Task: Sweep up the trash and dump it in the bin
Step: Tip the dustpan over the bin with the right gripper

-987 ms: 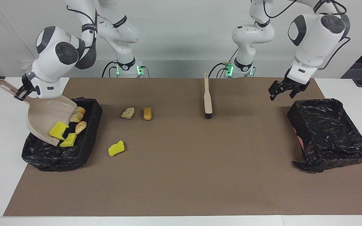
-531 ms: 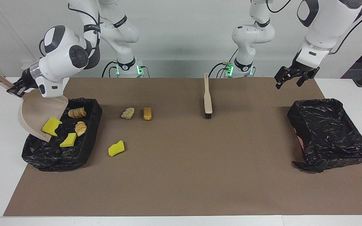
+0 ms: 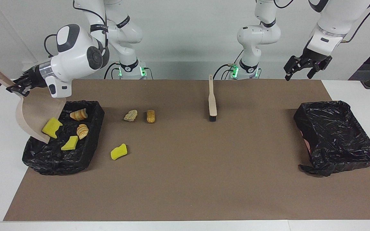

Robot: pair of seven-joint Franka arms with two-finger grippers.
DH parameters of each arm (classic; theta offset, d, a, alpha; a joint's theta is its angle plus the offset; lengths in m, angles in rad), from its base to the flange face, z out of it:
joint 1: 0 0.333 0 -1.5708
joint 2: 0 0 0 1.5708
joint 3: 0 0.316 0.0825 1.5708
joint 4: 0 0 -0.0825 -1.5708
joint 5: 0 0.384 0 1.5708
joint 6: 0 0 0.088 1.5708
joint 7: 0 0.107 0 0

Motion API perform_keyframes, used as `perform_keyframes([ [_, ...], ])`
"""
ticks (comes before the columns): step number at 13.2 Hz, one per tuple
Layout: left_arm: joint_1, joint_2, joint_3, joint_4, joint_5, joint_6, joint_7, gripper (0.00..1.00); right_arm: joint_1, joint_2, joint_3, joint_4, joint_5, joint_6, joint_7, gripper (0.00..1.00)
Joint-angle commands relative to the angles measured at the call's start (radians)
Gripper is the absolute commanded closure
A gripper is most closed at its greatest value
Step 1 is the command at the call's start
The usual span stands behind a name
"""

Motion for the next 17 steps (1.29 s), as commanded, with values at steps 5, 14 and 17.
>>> perform_keyframes([
  [5,0.021,-0.015,-0.003,-0.002,0.009,-0.017,0.024,0.00,0.016,-0.004,0.004,0.007,-0.050,-0.031,-0.002,1.00],
  [14,0.021,-0.011,-0.004,0.006,0.012,-0.015,0.080,0.00,0.088,0.025,0.004,0.013,-0.115,-0.055,-0.096,1.00],
  [17,0.023,-0.012,-0.004,0.006,0.014,-0.025,0.077,0.00,0.094,0.027,0.004,-0.003,-0.198,-0.049,-0.110,1.00],
])
